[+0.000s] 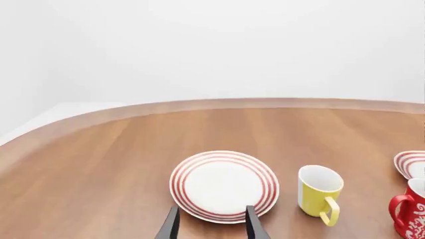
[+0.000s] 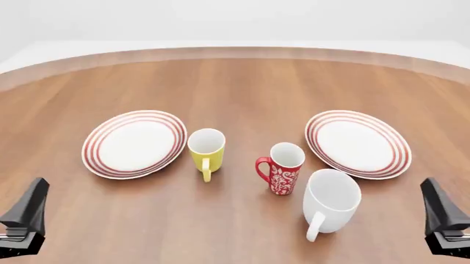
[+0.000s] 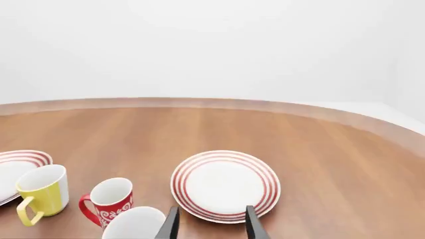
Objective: Put the red mug on the left plate.
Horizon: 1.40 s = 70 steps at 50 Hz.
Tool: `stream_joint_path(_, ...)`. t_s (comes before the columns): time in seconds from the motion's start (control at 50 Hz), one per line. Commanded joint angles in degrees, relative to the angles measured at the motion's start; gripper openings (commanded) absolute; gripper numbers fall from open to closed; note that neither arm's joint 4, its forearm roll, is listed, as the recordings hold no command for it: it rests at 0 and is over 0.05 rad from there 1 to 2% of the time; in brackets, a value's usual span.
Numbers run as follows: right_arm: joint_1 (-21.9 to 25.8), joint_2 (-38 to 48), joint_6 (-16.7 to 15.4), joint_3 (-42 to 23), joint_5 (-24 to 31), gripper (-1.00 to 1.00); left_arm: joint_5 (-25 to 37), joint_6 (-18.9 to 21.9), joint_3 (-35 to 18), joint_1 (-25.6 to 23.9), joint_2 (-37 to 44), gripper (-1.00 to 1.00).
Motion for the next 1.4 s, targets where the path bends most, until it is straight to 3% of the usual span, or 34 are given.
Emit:
stream_joint_path(0.02, 0.0, 0.0, -0.1, -0.2, 0.3, 1.00, -0.2, 0.2, -0.2, -0.3, 0.1, 1.00)
stream_joint_path(0.44, 0.4, 0.2, -0.7, -0.5, 0.0, 1.00, -0.9, 1.8, -0.9, -1.1, -0.1, 1.00)
stream_joint_path(0.68, 0.8, 0.1, -1.1, -0.2, -0.2, 1.00, 3.9, 1.8, -3.8, -2.9, 0.2, 1.00)
stream_joint_path(0.98, 1.0, 0.3, -1.4, 0.0, -0.8, 1.00, -3.0, 3.3, -8.2, -7.3, 12.5, 1.00)
stream_joint_path(1.4, 1.1, -0.1, -1.7, -0.1, -0.5, 1.00, -17.1, 11.2, -11.5, -16.2, 30.1, 1.00)
